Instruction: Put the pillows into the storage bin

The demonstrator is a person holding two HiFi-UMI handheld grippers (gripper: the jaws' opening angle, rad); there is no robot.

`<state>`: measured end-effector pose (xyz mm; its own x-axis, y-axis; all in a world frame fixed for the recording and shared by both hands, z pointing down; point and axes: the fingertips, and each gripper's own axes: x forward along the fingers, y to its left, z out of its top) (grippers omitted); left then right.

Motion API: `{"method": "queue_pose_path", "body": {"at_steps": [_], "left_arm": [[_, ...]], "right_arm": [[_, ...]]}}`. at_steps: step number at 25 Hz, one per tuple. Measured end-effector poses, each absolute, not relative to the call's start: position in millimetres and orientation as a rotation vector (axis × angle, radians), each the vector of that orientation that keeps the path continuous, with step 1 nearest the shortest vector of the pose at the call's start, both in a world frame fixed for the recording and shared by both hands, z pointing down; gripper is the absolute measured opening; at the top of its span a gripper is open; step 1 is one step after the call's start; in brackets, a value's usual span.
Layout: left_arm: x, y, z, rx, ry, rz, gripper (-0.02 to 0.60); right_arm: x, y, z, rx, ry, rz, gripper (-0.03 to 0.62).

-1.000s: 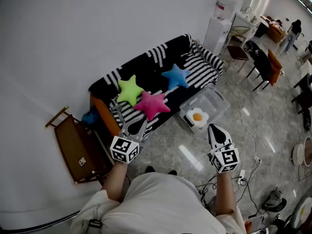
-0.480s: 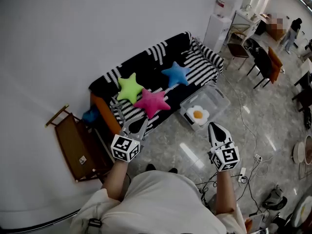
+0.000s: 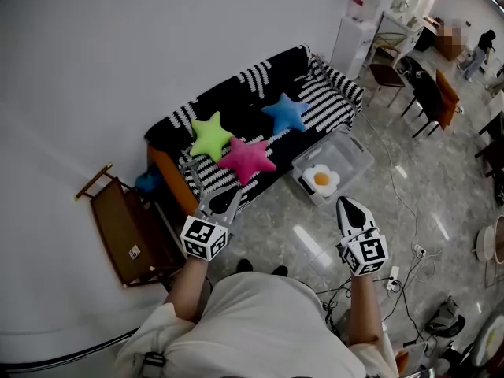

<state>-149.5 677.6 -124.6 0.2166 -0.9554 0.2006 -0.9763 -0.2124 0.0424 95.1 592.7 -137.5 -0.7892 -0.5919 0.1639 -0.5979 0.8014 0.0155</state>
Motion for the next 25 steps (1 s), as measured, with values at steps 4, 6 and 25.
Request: {"method": "queue_pose_path", "body": {"at_steps": [4, 6, 25], "left_arm": [[-138.5, 678.3, -123.6, 2.309, -1.859, 0.178, 0.031], [-132.8, 678.3, -121.0, 2.296, -1.857, 0.175, 0.086], [-92.3, 683.5, -101.2, 2.221, -1.903, 0.161, 0.281]], "right_arm": [[108.6, 591.3, -129.9, 0.950, -2.811, 0.091, 0.003], [115.7, 590.7, -127.1, 0.946, -2.809, 0.099, 0.003], [158.3, 583.2, -104.2, 0.881, -2.807, 0.135, 0.003]]}}
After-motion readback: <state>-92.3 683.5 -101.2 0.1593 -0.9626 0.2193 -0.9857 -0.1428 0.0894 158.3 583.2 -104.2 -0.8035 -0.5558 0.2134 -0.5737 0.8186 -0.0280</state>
